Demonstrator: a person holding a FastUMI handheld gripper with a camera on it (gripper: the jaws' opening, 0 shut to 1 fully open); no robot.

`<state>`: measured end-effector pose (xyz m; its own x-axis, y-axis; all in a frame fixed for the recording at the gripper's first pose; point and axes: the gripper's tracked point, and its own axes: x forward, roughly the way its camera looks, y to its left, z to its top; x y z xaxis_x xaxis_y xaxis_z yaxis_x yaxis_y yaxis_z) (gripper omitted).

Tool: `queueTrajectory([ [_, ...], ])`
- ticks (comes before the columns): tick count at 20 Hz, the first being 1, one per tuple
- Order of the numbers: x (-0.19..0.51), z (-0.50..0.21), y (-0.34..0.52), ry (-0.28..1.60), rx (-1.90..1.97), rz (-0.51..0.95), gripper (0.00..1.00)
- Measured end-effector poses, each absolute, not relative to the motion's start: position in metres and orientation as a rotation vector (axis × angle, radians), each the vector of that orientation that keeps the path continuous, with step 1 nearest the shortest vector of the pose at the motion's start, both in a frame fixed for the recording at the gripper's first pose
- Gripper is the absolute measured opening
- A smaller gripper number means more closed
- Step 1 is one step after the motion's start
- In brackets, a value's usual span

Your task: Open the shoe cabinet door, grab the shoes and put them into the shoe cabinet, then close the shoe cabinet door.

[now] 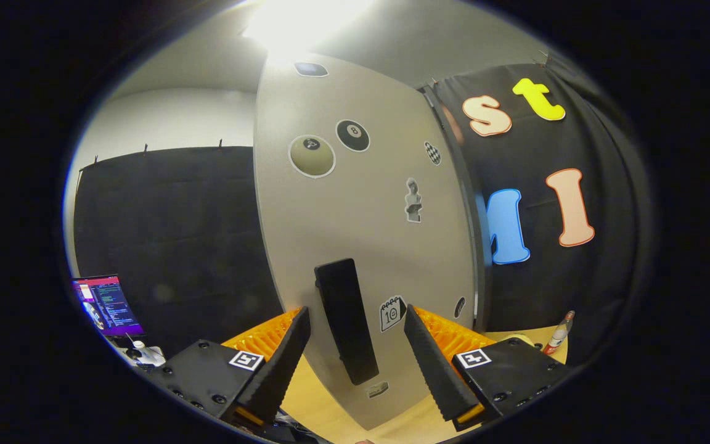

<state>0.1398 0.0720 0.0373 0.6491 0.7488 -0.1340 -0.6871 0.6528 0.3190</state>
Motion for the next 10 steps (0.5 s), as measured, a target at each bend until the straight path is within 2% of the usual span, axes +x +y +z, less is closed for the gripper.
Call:
queueTrajectory([
  [10,0.168,0.033,0.152,0.292,0.308,0.840,0.97],
])
